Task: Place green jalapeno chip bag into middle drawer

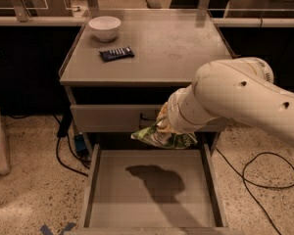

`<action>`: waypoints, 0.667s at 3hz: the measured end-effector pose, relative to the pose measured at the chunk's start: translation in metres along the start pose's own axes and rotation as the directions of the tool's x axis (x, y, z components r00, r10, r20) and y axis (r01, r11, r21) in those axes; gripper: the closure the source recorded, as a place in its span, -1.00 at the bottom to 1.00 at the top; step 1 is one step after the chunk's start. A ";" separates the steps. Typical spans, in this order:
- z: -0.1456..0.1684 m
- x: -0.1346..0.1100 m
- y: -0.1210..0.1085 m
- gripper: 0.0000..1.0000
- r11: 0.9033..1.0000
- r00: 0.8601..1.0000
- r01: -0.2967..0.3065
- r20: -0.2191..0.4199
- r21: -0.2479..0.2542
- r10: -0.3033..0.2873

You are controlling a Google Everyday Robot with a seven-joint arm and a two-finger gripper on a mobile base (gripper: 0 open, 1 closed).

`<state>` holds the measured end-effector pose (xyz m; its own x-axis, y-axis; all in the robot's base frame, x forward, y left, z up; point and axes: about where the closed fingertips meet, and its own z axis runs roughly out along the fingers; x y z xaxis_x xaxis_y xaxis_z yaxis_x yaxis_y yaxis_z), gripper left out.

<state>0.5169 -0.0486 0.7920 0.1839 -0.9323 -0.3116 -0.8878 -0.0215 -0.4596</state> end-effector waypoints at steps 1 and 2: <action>0.030 0.022 0.022 1.00 0.999 0.999 -0.045 0.022 -0.014 0.045; 0.062 0.046 0.037 1.00 0.997 0.995 -0.076 0.061 -0.009 0.077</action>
Offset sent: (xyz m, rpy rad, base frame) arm 0.0131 -0.0385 -0.1393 0.1535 0.0405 -0.0426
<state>0.5191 -0.0702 0.7088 0.1406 -0.9075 -0.3958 -0.9032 0.0462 -0.4267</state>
